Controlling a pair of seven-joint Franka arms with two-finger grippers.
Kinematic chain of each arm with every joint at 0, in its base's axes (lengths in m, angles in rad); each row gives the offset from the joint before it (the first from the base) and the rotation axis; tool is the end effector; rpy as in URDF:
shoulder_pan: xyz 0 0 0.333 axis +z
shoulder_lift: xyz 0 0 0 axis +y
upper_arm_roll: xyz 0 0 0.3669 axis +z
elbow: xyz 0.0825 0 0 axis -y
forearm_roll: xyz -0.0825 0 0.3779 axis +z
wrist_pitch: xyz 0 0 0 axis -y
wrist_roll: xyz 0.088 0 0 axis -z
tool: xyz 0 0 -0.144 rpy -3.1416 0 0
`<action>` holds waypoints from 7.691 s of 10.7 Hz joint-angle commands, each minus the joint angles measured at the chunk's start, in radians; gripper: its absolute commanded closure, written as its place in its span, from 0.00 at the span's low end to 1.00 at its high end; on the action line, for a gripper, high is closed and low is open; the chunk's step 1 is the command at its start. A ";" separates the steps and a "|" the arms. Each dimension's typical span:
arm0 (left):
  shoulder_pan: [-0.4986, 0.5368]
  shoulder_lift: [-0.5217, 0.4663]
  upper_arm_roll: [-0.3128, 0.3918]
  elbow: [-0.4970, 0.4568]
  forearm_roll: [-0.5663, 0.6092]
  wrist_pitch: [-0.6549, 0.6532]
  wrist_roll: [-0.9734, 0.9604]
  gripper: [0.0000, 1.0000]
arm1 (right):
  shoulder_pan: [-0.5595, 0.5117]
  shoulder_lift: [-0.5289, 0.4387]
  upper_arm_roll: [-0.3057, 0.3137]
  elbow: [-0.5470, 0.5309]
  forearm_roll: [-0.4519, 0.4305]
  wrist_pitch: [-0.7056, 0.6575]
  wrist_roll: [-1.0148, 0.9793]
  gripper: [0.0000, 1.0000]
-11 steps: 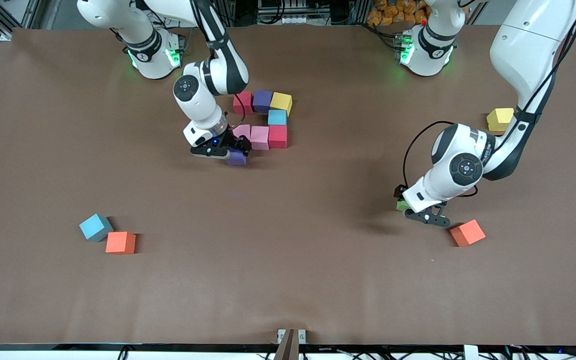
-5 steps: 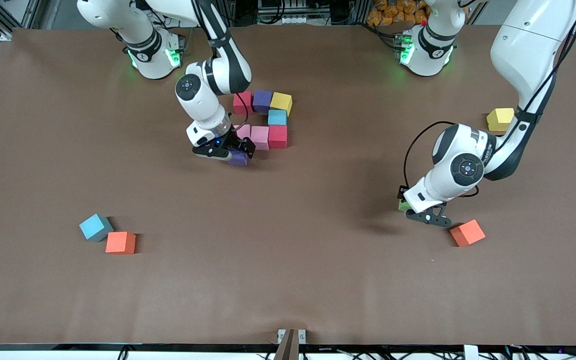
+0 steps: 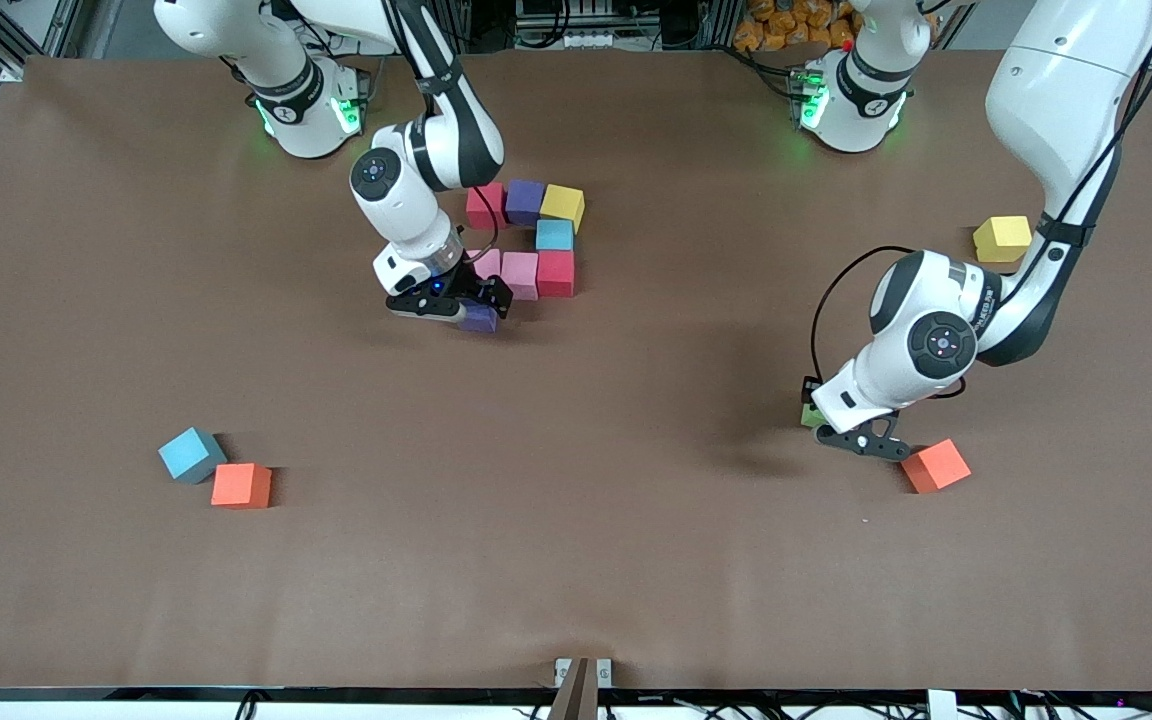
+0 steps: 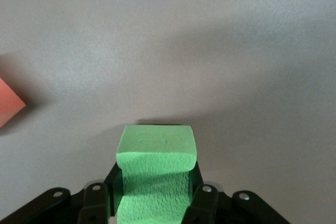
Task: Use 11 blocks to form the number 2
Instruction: 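Release purple and reach the orange cube while the left gripper lifts green, then grasp the orange cube with the right gripper while the left gripper carries green, then set the green cube below purple with the left gripper while right lifts orange, then carry the orange cube to the shape while the left gripper reaches lilac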
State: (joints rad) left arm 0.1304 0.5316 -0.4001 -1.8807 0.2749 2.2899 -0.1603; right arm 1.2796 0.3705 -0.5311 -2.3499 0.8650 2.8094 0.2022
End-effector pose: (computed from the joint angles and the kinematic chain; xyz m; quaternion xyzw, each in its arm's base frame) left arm 0.6289 -0.1430 0.2498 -0.9912 0.1277 0.0329 0.0067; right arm 0.4142 0.3411 0.2253 -0.9868 0.1024 -0.0483 0.1156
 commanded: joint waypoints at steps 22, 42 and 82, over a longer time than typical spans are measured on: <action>-0.672 0.323 0.041 0.620 -0.192 0.000 -0.622 0.55 | -1.003 0.370 0.158 0.704 -0.268 -0.332 -0.744 0.00; -0.833 0.424 0.095 0.609 -0.313 0.273 -0.714 0.55 | -1.111 0.412 0.234 0.811 -0.307 -0.565 -0.501 0.06; 0.118 -0.289 0.104 -0.213 -0.250 -0.064 0.129 0.00 | -0.419 0.248 0.243 0.697 -0.377 -0.563 -1.035 0.76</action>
State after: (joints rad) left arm 0.1942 0.2813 -0.2805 -2.0428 0.0058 2.2138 -0.0918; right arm 0.8086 0.7255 -0.2864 -1.5004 0.5043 2.1819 -0.7725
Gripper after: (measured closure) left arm 0.000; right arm 0.441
